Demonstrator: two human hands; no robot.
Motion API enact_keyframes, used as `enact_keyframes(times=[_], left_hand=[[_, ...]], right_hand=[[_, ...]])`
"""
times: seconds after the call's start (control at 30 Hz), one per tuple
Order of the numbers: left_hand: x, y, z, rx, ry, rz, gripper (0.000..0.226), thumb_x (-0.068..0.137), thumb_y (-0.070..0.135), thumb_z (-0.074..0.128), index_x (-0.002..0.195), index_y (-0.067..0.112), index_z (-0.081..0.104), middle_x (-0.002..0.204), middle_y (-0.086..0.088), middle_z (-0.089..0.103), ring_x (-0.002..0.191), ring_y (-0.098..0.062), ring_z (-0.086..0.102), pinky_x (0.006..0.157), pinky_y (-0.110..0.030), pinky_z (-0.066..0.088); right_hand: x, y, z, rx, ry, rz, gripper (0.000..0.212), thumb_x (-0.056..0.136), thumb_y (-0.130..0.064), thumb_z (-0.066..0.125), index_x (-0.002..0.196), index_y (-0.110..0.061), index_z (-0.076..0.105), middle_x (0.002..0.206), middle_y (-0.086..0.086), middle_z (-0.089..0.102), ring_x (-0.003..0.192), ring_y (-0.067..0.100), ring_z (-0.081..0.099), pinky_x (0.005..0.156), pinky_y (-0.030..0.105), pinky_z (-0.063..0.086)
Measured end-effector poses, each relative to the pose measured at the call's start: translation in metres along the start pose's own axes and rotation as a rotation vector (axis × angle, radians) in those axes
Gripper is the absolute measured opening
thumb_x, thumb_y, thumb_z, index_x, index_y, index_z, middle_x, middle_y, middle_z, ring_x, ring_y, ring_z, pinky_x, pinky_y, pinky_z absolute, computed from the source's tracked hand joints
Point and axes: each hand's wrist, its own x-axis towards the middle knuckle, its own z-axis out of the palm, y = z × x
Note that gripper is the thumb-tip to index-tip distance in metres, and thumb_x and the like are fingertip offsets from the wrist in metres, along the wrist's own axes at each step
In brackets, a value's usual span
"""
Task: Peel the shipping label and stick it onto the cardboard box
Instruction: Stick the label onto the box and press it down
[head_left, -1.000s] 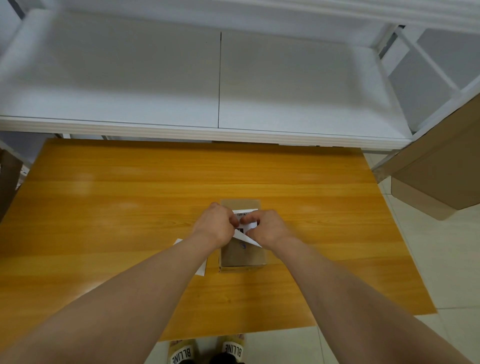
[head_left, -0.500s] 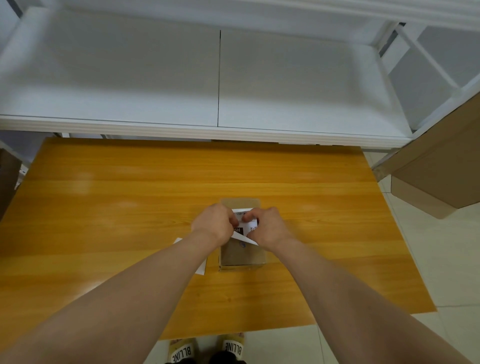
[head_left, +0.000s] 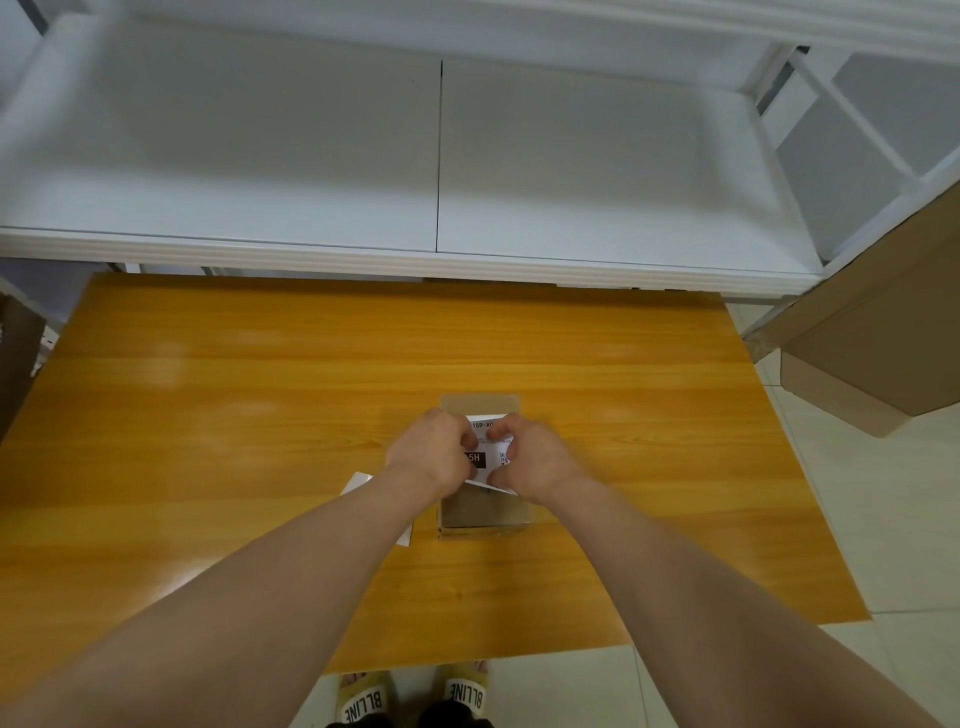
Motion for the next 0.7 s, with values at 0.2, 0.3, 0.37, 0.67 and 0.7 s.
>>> enact_keyframes(times=[0.2, 0.3, 0.37, 0.67, 0.7], left_hand=[[-0.004, -0.001, 0.003, -0.008, -0.024, 0.014, 0.049, 0.077, 0.028, 0.081, 0.122, 0.025, 0.062, 0.128, -0.006, 0.054, 0.111, -0.025, 0.058, 0.081, -0.033, 0.048], [-0.005, -0.002, 0.002, -0.006, -0.036, 0.026, 0.051, 0.077, 0.026, 0.081, 0.124, 0.024, 0.060, 0.126, -0.006, 0.053, 0.109, -0.025, 0.058, 0.080, -0.033, 0.048], [-0.005, -0.003, 0.002, 0.001, -0.043, 0.044, 0.054, 0.077, 0.024, 0.081, 0.126, 0.024, 0.059, 0.127, -0.006, 0.053, 0.109, -0.025, 0.058, 0.082, -0.033, 0.050], [-0.010, -0.002, 0.007, 0.031, -0.068, 0.106, 0.050, 0.078, 0.022, 0.080, 0.124, 0.024, 0.061, 0.126, -0.005, 0.053, 0.108, -0.023, 0.059, 0.082, -0.032, 0.050], [-0.010, -0.003, 0.008, 0.034, -0.066, 0.110, 0.049, 0.078, 0.022, 0.080, 0.123, 0.024, 0.061, 0.126, -0.005, 0.053, 0.107, -0.023, 0.059, 0.080, -0.031, 0.049]], right_hand=[[-0.001, 0.002, 0.005, 0.059, -0.026, 0.027, 0.055, 0.081, -0.007, 0.077, 0.128, -0.021, 0.053, 0.093, 0.001, 0.060, 0.088, 0.019, 0.058, 0.077, 0.030, 0.048], [0.000, 0.005, 0.008, 0.084, -0.028, 0.030, 0.049, 0.081, -0.003, 0.074, 0.123, -0.018, 0.055, 0.090, 0.002, 0.064, 0.087, 0.020, 0.061, 0.078, 0.031, 0.050], [0.000, 0.006, 0.008, 0.086, -0.026, 0.027, 0.045, 0.082, -0.001, 0.072, 0.122, -0.017, 0.056, 0.092, 0.005, 0.068, 0.089, 0.021, 0.063, 0.075, 0.029, 0.048], [0.002, 0.002, 0.011, 0.000, -0.026, 0.012, 0.026, 0.082, -0.001, 0.064, 0.098, -0.021, 0.056, 0.094, 0.008, 0.067, 0.096, 0.027, 0.065, 0.087, 0.037, 0.054], [0.002, 0.002, 0.012, -0.012, -0.022, 0.010, 0.026, 0.081, 0.000, 0.064, 0.094, -0.021, 0.056, 0.088, 0.005, 0.063, 0.091, 0.026, 0.063, 0.086, 0.037, 0.054]])
